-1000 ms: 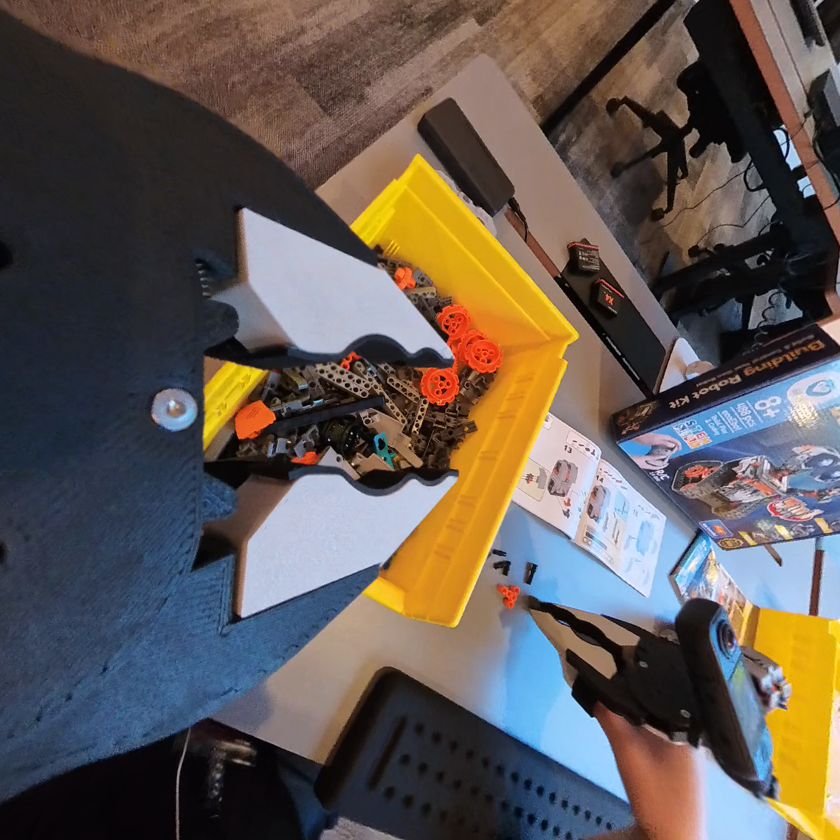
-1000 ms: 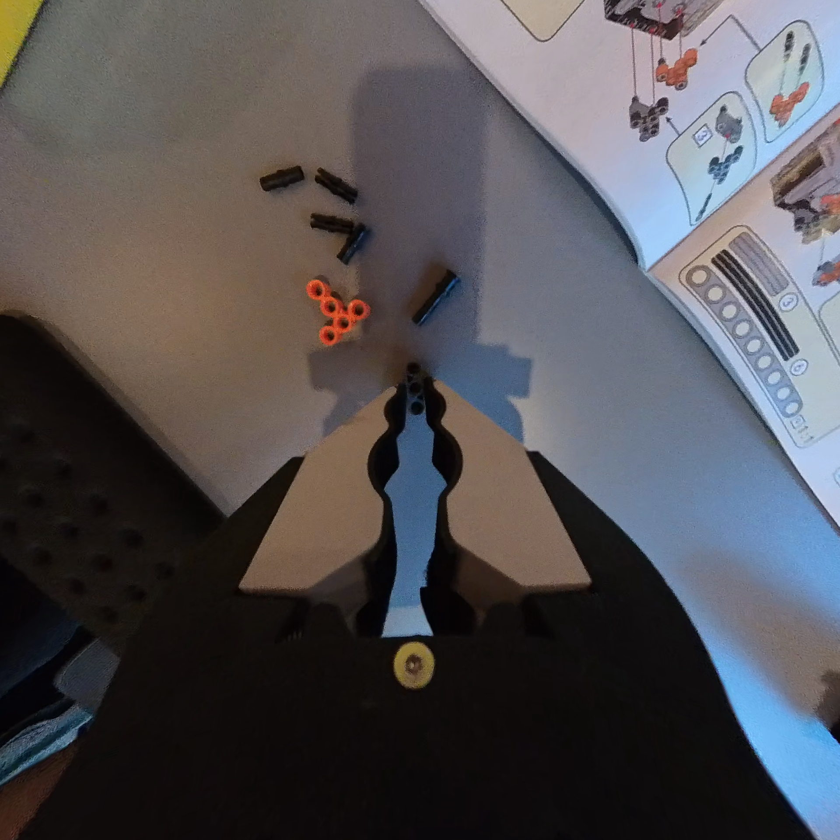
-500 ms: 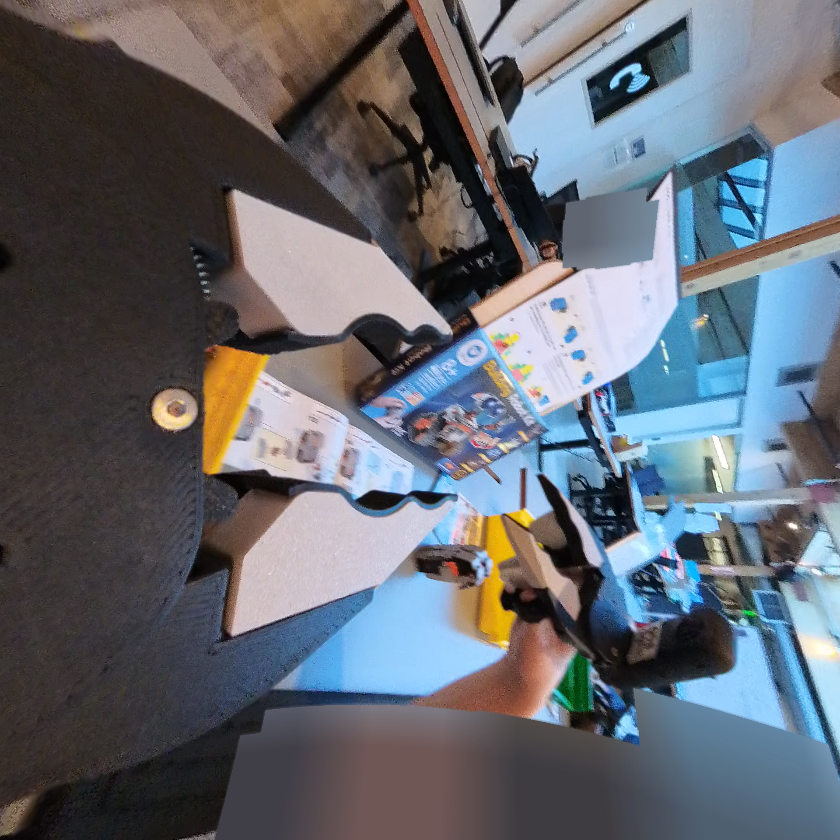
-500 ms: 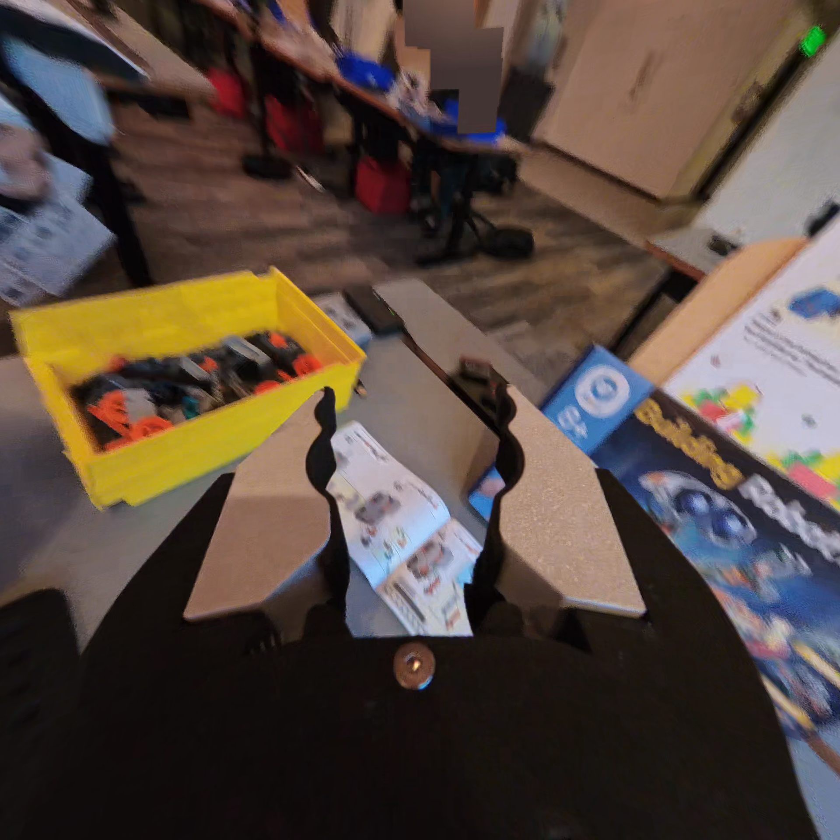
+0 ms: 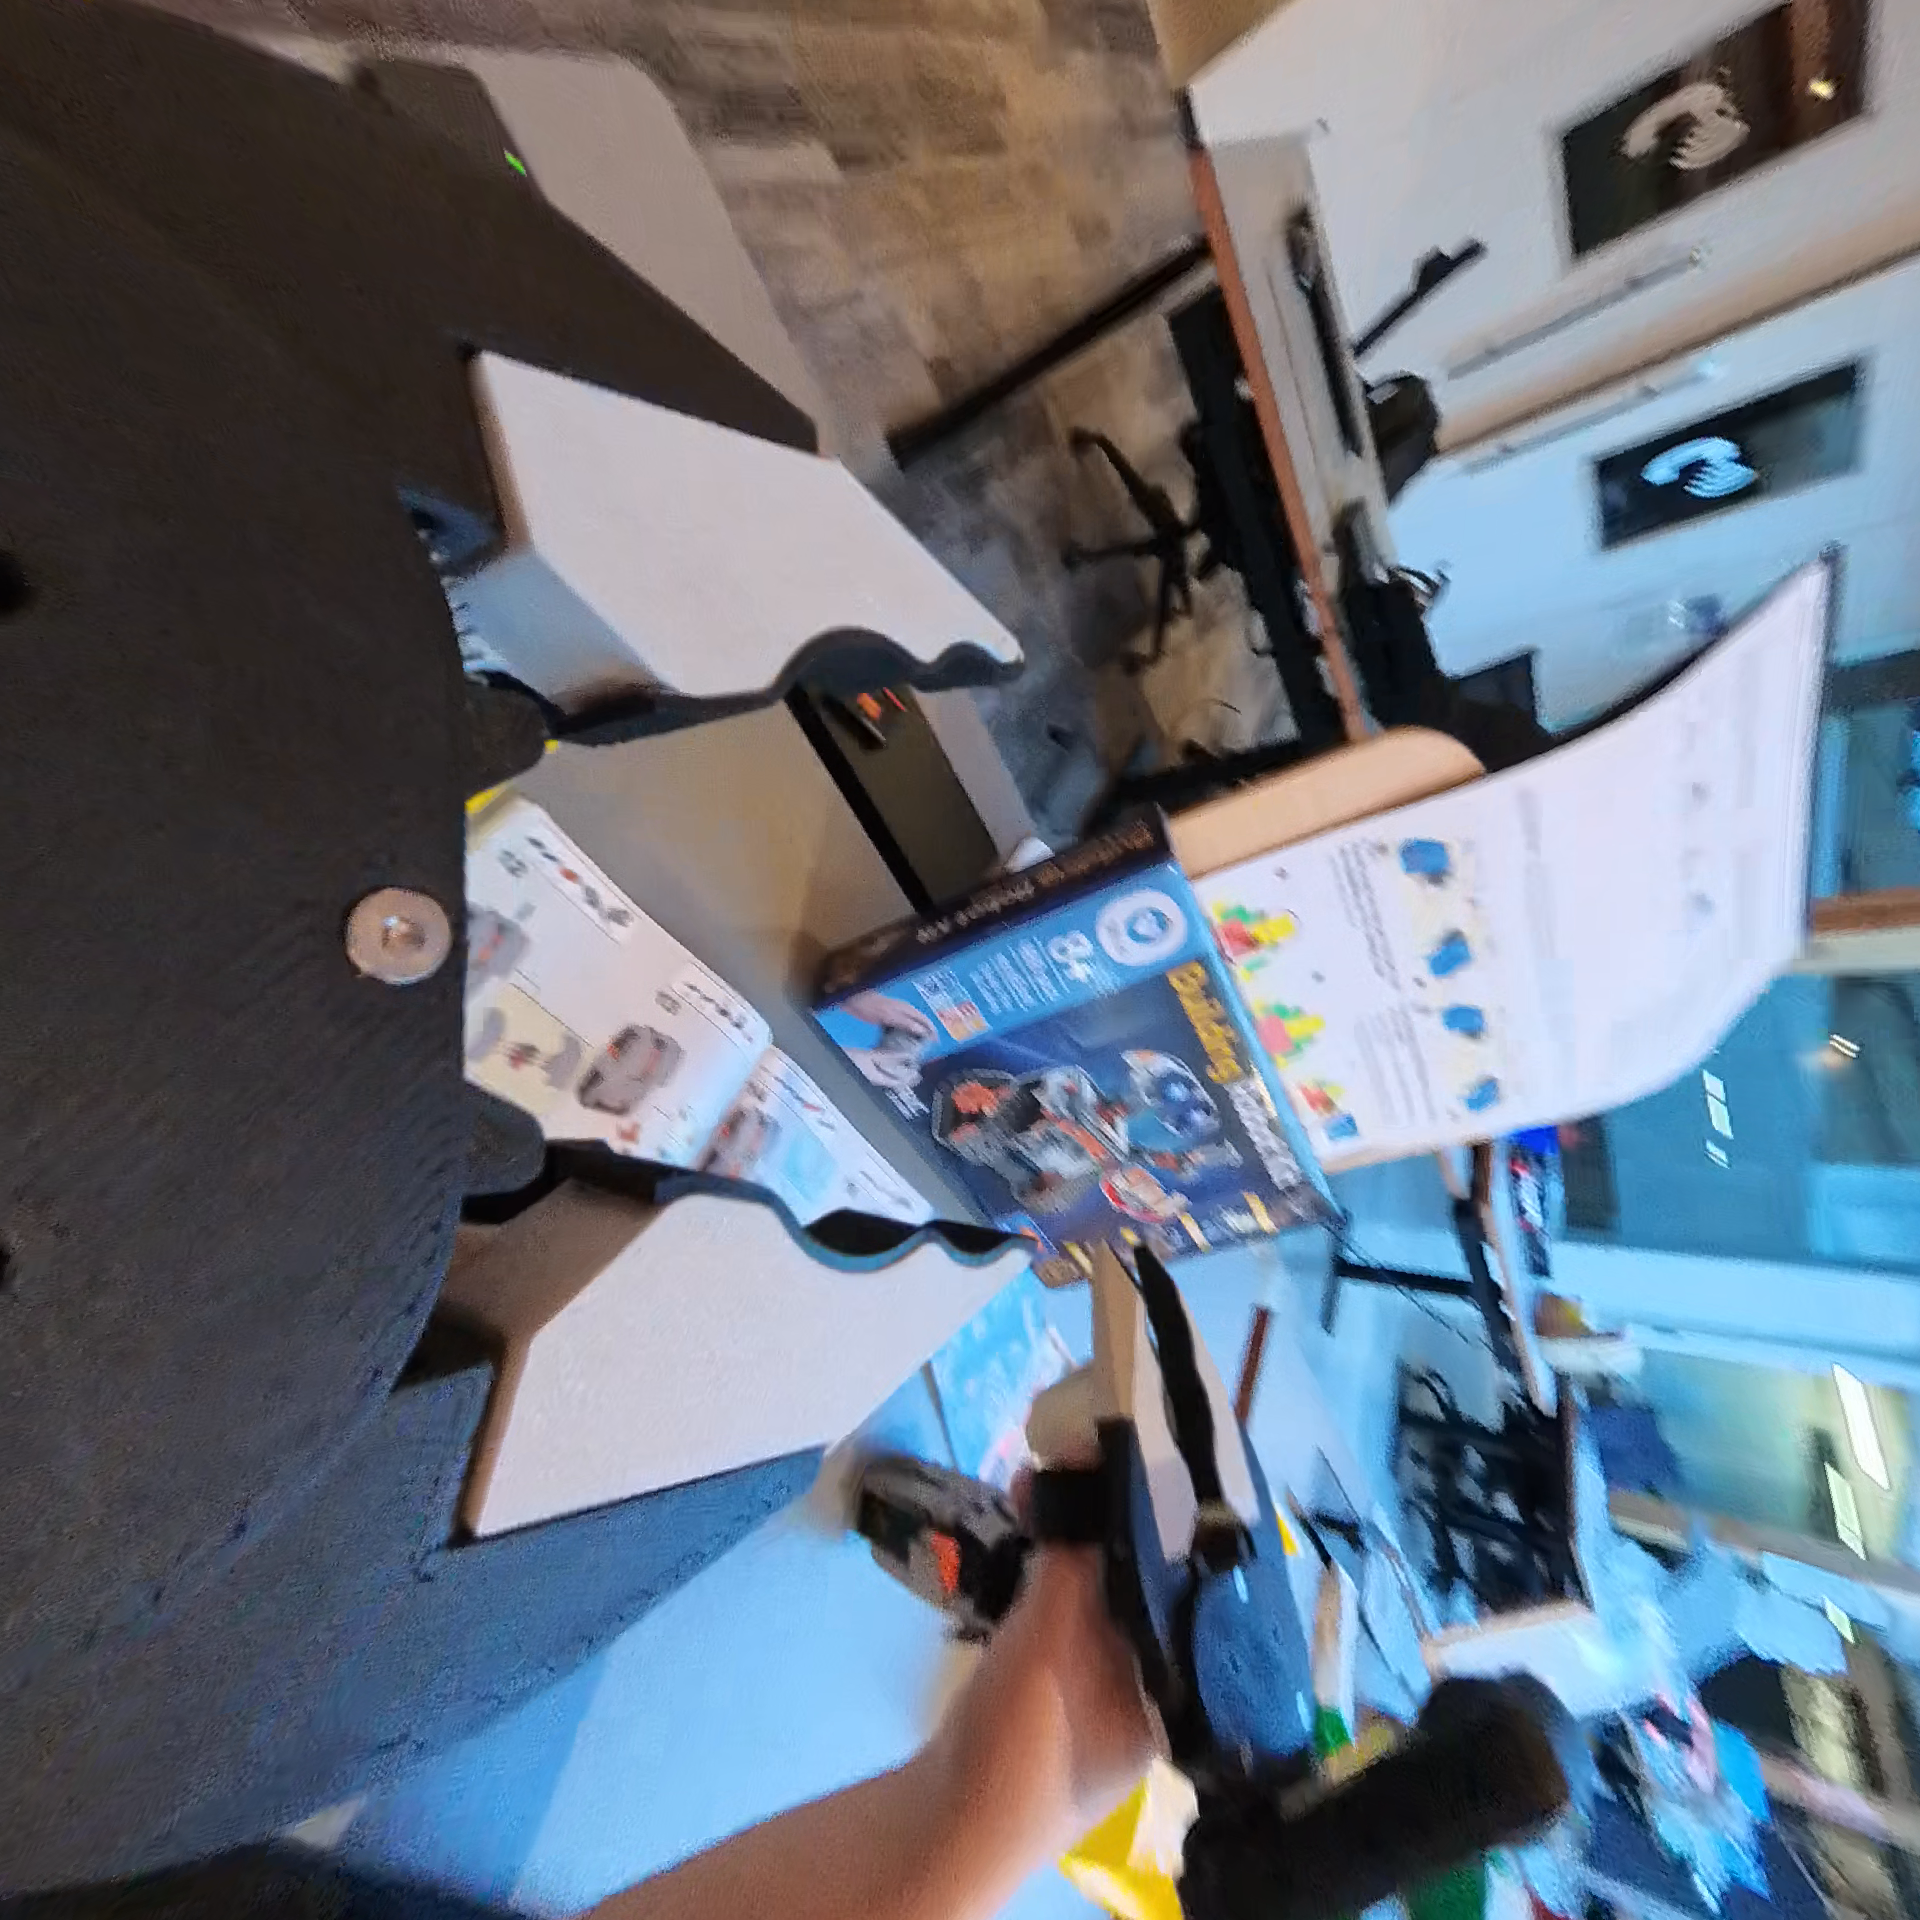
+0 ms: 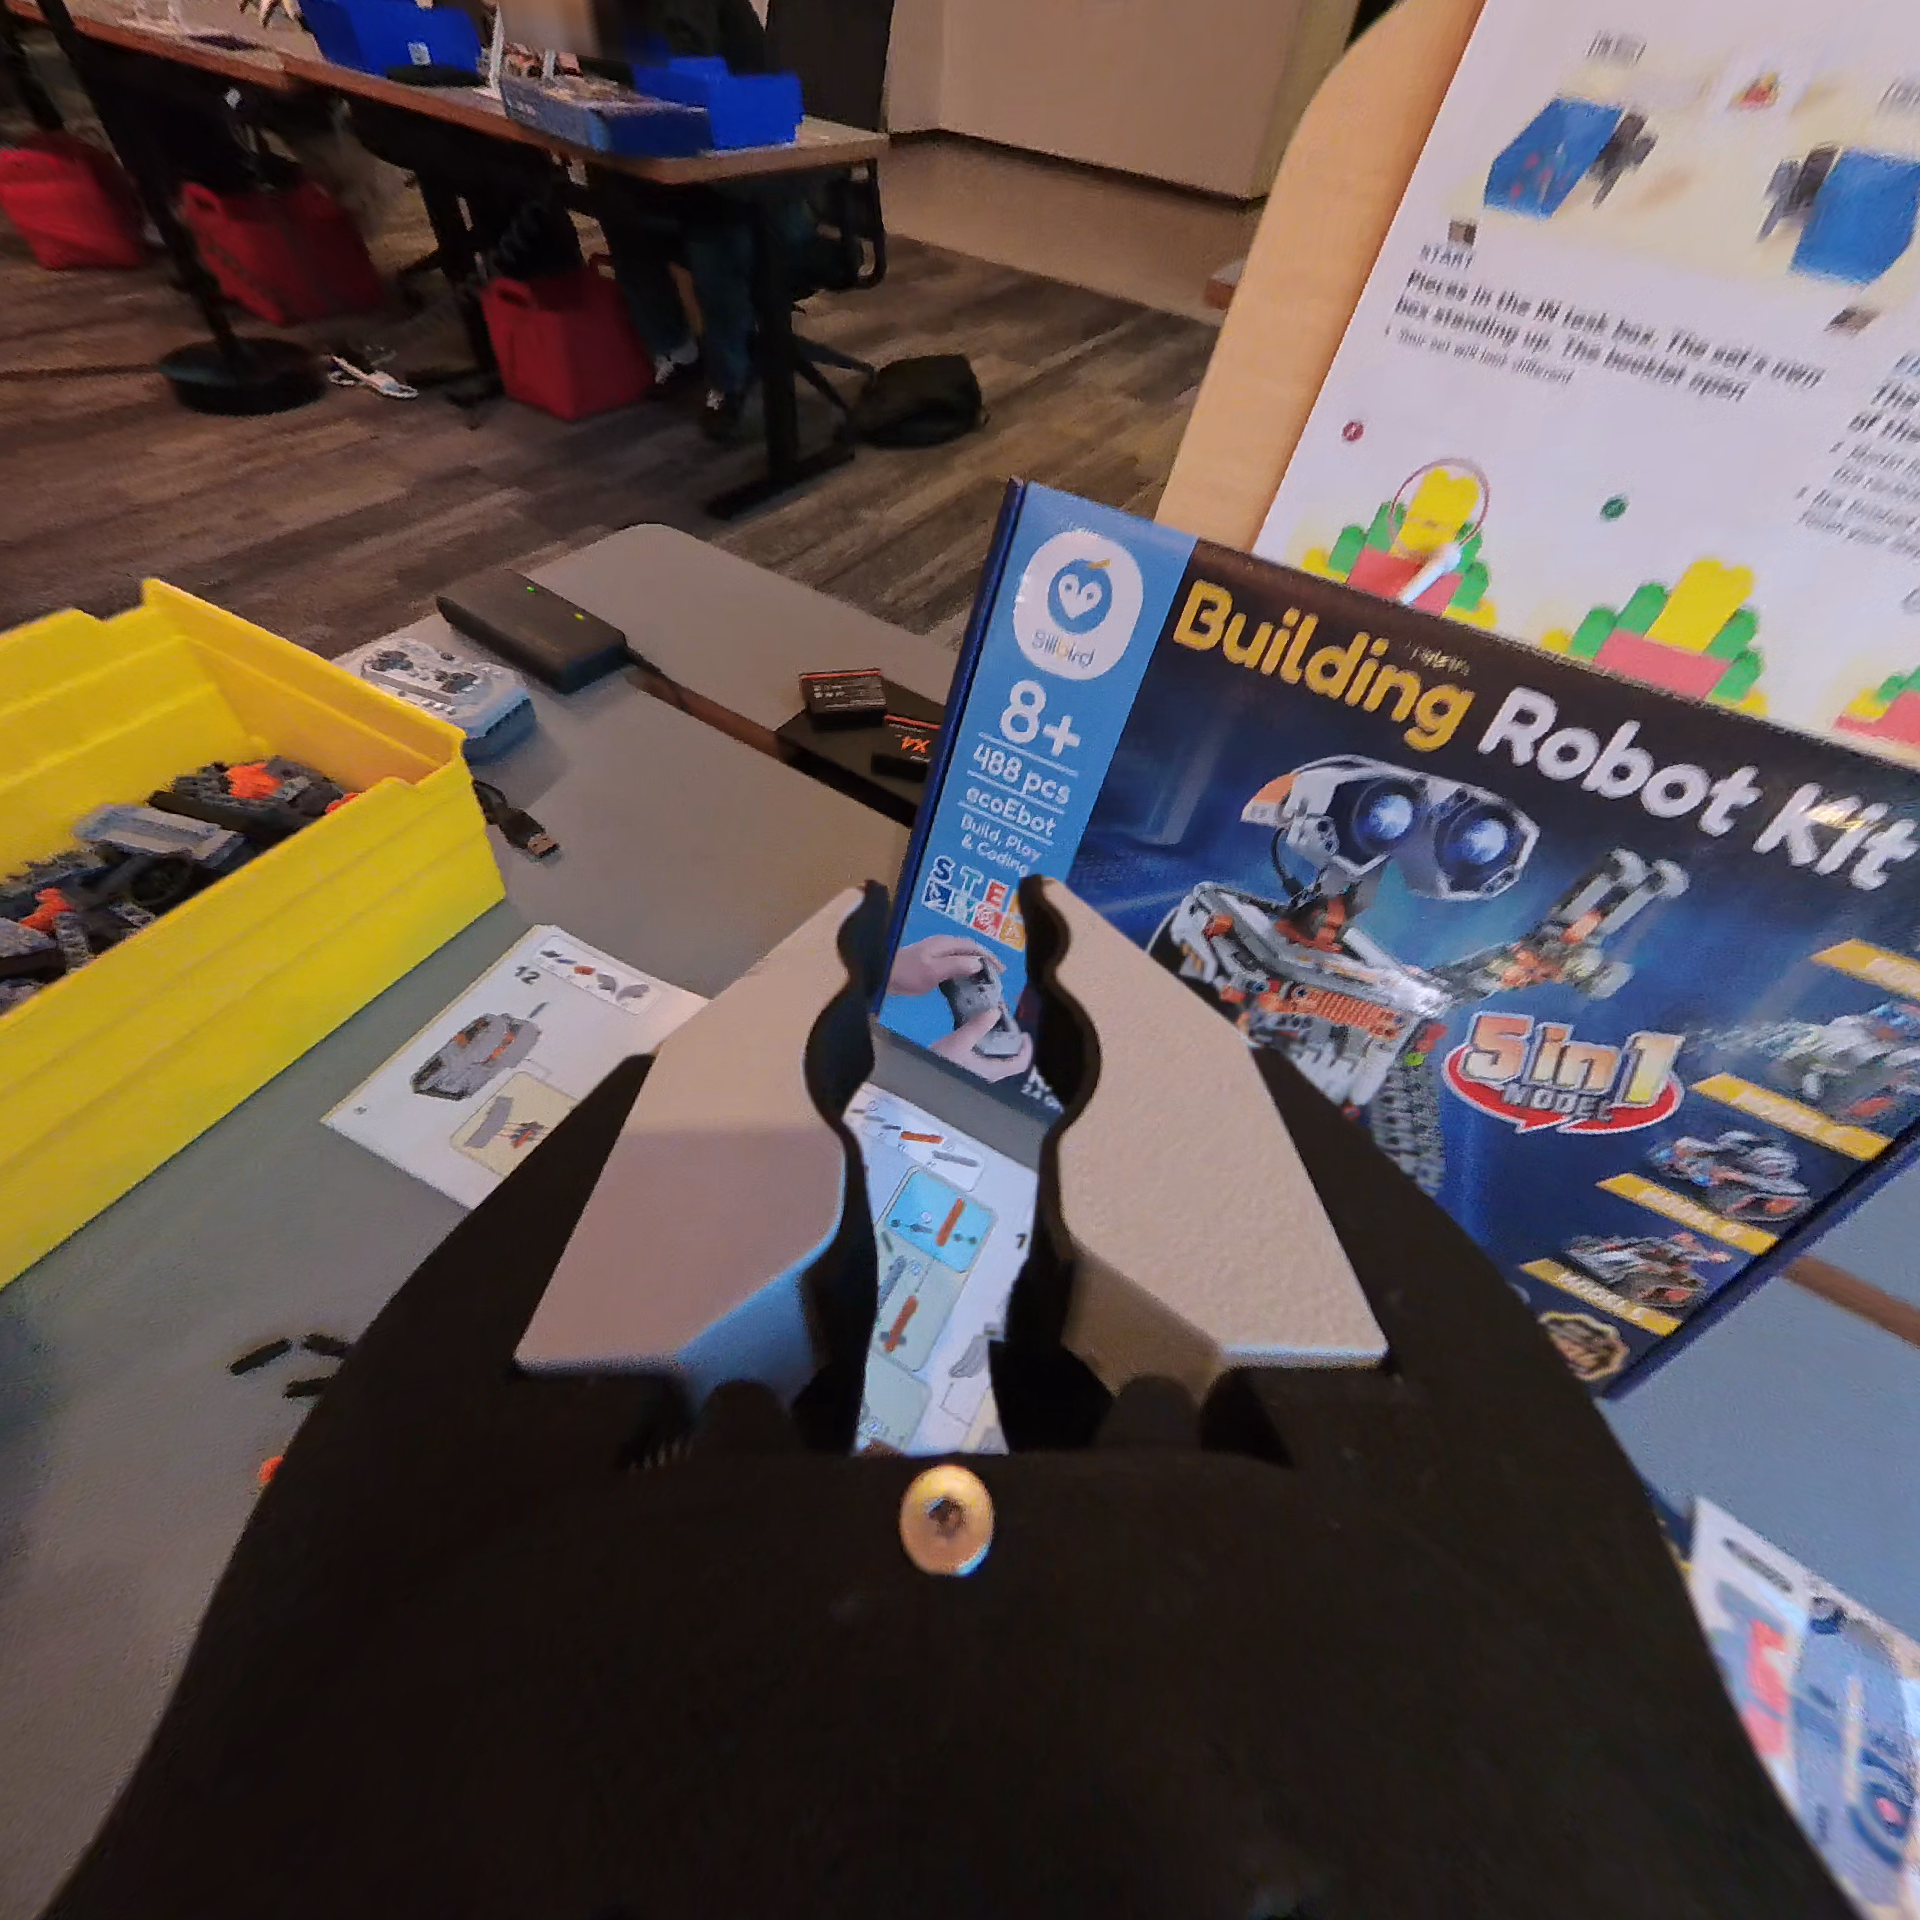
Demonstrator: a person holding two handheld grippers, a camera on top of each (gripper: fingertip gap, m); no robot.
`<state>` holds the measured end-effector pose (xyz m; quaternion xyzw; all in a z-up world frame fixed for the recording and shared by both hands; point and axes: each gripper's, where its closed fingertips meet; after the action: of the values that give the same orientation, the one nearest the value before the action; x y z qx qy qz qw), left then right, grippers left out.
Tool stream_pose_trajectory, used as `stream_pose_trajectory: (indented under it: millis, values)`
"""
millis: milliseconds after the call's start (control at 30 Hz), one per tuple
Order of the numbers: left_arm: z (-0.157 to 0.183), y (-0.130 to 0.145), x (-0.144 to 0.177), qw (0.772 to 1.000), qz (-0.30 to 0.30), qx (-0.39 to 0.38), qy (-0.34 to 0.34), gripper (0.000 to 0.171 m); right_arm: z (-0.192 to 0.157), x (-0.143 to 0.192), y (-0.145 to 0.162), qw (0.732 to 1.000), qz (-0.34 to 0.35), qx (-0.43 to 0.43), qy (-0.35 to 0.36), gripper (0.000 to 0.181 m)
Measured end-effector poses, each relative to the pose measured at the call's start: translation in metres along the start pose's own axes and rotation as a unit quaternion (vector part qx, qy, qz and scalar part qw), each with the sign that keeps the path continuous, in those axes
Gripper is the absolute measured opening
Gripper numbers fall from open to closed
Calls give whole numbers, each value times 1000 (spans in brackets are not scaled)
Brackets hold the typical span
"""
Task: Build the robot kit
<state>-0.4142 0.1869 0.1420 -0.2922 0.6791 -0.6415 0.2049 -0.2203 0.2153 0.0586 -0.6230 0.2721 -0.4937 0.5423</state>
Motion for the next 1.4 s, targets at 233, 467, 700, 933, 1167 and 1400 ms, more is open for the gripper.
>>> stream_pose_trajectory:
  millis: [233,467,700,933,1167,1400]
  values:
    - [-34,11,19,997,-39,57,-18,64,-24,10,-27,996,70,-4,-62,6]
    - [-65,42,16,991,-103,66,-57,46,-50,11,-39,993,76,73,-57,0]
    - [-62,41,32,993,-102,61,-28,39,-72,-9,-25,992,43,58,-103,0]
    - [-74,34,49,993,-80,81,-41,32,-76,-14,-3,991,-31,76,-108,0]
    - [-65,34,39,994,-88,53,-33,28,-70,-14,2,990,-46,97,-95,0]
    - [-61,35,35,994,-94,42,-33,27,-63,-15,13,986,-78,121,-78,0]
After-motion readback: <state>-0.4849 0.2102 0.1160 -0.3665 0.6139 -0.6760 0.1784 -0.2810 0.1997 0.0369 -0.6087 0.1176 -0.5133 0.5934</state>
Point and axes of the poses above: each gripper's, where its closed fingertips meet, x back along the fingers, y out of its underside, z = x × y across the jaws, and after that the axes turned 2 degrees about -y, right-handed
